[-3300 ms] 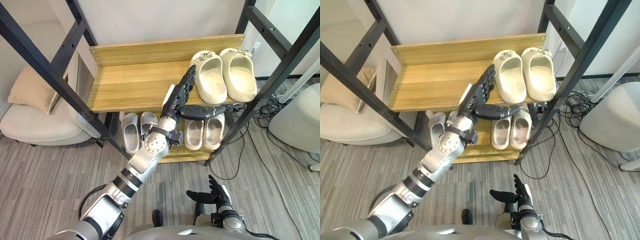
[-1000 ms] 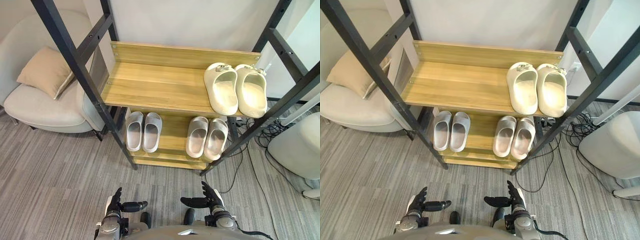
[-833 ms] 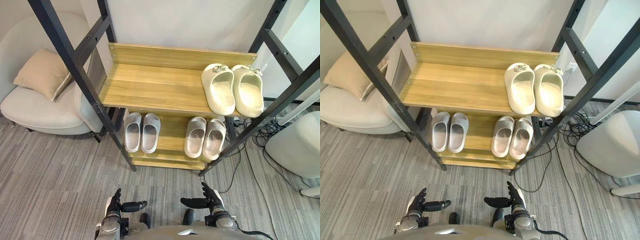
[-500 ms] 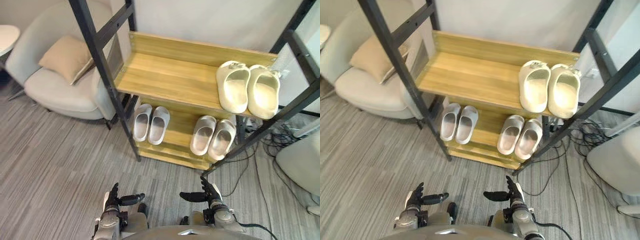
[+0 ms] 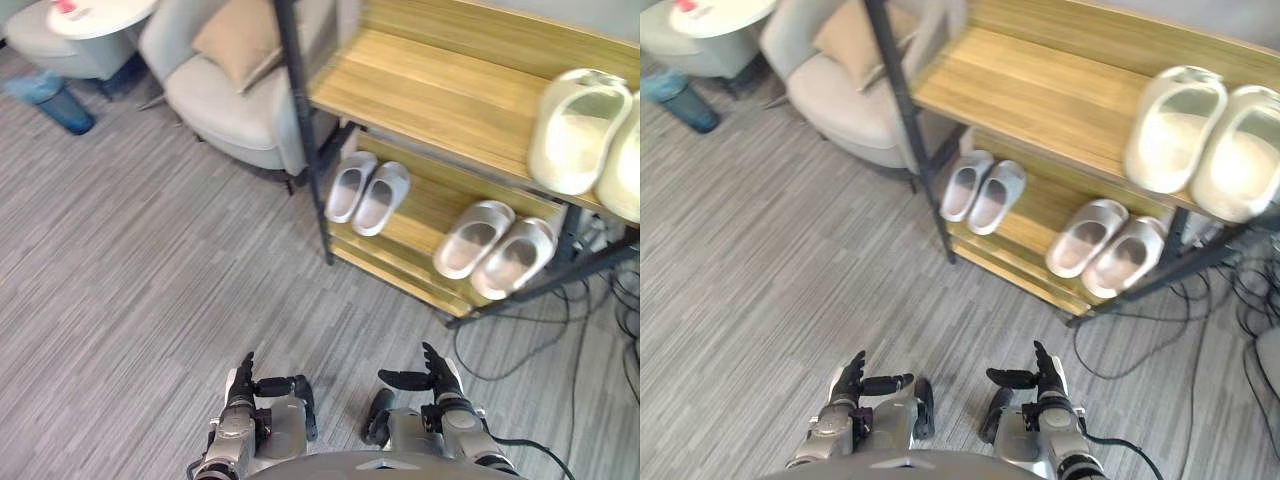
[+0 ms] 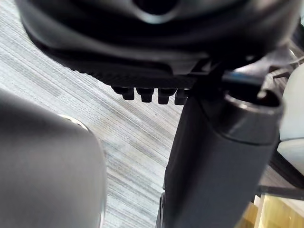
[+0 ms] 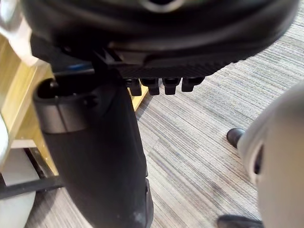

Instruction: Organize the slippers on the shoe rack

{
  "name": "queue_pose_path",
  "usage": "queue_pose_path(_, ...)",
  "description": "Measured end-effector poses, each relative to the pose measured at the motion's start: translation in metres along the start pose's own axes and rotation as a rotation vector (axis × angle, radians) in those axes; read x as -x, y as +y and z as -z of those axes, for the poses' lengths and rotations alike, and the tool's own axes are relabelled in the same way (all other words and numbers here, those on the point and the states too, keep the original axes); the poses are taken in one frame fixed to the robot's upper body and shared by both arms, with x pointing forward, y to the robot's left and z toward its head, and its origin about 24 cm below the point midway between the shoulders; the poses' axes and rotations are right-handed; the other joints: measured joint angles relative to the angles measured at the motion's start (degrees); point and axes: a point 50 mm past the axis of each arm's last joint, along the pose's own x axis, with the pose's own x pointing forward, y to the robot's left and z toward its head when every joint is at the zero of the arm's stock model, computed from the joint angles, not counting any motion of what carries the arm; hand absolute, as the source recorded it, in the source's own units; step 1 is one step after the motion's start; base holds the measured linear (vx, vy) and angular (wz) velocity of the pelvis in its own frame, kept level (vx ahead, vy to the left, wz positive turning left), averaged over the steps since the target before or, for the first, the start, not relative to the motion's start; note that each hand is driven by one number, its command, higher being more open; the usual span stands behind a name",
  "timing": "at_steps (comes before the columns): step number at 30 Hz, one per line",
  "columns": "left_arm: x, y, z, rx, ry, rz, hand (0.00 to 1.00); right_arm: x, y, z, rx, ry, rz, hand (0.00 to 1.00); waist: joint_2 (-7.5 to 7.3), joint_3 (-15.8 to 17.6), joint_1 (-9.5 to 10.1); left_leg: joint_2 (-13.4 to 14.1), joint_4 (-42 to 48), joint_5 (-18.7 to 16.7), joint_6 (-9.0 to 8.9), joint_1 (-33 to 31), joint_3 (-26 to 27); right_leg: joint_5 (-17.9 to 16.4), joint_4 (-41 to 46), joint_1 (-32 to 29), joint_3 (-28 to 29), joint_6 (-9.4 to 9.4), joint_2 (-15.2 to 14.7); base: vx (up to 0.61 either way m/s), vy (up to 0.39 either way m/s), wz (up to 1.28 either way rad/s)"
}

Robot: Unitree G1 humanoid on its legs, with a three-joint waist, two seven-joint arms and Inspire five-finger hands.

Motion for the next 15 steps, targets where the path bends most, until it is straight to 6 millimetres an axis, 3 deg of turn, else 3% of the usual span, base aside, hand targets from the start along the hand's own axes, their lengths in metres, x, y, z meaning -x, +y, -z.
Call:
queue_pose_path(2, 0.002, 0.000, 0.005, -0.028, 0.012, 0.009, 1.00, 0.001, 0.009, 0.001, -0.019, 0.003, -0.027, 1.00, -0.65, -1.15, -0.31, -1.93, -6.96, 0.85, 1.22, 2.18, -0.15, 2.01, -4.02, 1.54, -1.80, 1.53, 0.26, -0.19, 0.219, 0.74)
queue_pose_path(4, 0.003, 0.002, 0.012, -0.037, 0.036, 0.006, 1.00, 0.003, 0.021, 0.001, -0.038, 0.004, -0.056, 1.00, -1.27, -2.29, -0.91, -4.93, -16.42, 5.93, 1.99, 5.42, -1.40, 4.24, -8.38, 3.23, -2.41, 2.49, 0.39, -0.11, 0.165, 0.58)
queue_pose_path(5, 0.004, 0.001, 0.016, -0.049, 0.050, 0.011, 1.00, 0.004, 0.024, 0.001, -0.044, 0.006, -0.068, 1.00, -0.86, -2.77, -1.58, -6.28, -21.27, 8.23, 2.25, 7.04, -2.82, 5.28, -9.81, 3.82, -2.61, 2.87, 0.42, -0.06, 0.121, 0.55)
queue_pose_path(9, 0.005, 0.002, 0.021, -0.067, 0.066, 0.011, 1.00, 0.004, 0.030, 0.003, -0.046, 0.021, -0.089, 1.00, -0.30, -3.05, -1.20, -8.26, -24.14, 9.87, 2.98, 8.00, -5.15, 5.97, -9.24, 4.60, -3.87, 3.20, -0.92, -0.05, 0.122, 0.43)
queue_pose_path(12, 0.007, 0.008, 0.029, -0.054, 0.096, -0.014, 1.00, 0.005, 0.034, 0.005, -0.050, 0.033, -0.099, 1.00, -1.20, -3.79, -1.04, -9.96, -24.13, 9.28, 4.15, 8.34, -6.95, 4.22, -5.49, 5.12, -5.57, 4.75, -3.82, 0.03, 0.095, 0.41)
queue_pose_path(14, 0.007, 0.014, 0.030, -0.040, 0.100, -0.032, 1.00, 0.006, 0.038, 0.008, -0.049, 0.051, -0.108, 1.00, -2.79, -4.27, -0.43, -11.77, -24.10, 8.66, 5.08, 9.09, -8.71, 1.36, -0.56, 5.49, -7.29, 6.52, -7.21, 0.09, 0.100, 0.59)
queue_pose_path(15, 0.007, 0.021, 0.031, -0.040, 0.101, -0.050, 1.00, 0.008, 0.040, 0.012, -0.047, 0.066, -0.114, 1.00, -4.61, -4.60, 0.01, -13.46, -23.93, 8.14, 5.87, 10.16, -11.38, -0.46, 3.77, 6.54, -8.11, 7.37, -10.04, 0.11, 0.081, 0.68)
